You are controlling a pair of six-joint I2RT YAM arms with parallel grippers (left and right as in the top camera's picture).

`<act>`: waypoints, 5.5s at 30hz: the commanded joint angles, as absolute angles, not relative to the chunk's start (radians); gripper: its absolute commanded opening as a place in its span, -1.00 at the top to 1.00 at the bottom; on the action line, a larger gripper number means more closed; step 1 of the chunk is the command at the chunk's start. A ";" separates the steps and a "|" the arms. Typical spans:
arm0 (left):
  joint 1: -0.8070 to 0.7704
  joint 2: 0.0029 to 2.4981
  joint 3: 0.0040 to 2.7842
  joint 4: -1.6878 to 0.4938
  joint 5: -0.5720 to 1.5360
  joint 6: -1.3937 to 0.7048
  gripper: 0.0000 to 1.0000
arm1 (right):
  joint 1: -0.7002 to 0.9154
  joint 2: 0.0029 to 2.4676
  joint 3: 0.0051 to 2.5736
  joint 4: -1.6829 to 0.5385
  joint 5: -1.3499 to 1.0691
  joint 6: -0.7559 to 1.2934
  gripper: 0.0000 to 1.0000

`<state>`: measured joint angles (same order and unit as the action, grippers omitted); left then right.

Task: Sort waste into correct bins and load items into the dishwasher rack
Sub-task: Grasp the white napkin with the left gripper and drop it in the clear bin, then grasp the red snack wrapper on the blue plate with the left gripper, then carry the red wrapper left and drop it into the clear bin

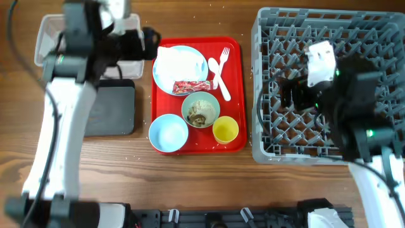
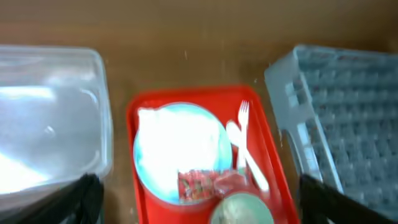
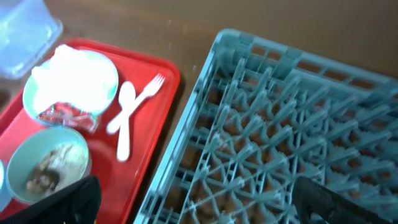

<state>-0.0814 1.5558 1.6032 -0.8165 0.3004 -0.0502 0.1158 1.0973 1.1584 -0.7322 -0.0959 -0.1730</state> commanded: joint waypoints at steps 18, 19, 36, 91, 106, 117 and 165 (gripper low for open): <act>-0.278 2.345 1.924 -0.847 0.113 0.162 -1.00 | 0.113 1.306 1.202 -0.862 -0.376 -0.154 -1.00; -0.278 2.354 1.924 -0.843 0.113 0.161 -1.00 | 0.113 1.306 1.202 -0.862 -0.376 -0.154 -0.99; -0.257 2.180 2.080 -0.934 0.112 0.089 0.92 | 0.113 1.334 1.202 -0.872 -0.376 -0.154 -0.99; -0.247 2.470 1.993 -1.002 0.276 0.777 0.55 | 0.113 1.334 1.202 -0.875 -0.376 -0.147 -1.00; -0.236 2.253 2.070 -1.080 0.192 0.014 -0.02 | 0.113 1.334 1.202 -0.875 -0.376 -0.146 -0.99; -0.300 2.272 1.843 -0.984 0.212 -0.436 -1.00 | 0.113 1.334 1.202 -0.873 -0.376 -0.146 -0.99; -0.379 2.343 1.786 -0.881 0.006 -0.448 0.75 | 0.113 1.334 1.202 -0.874 -0.376 -0.128 -1.00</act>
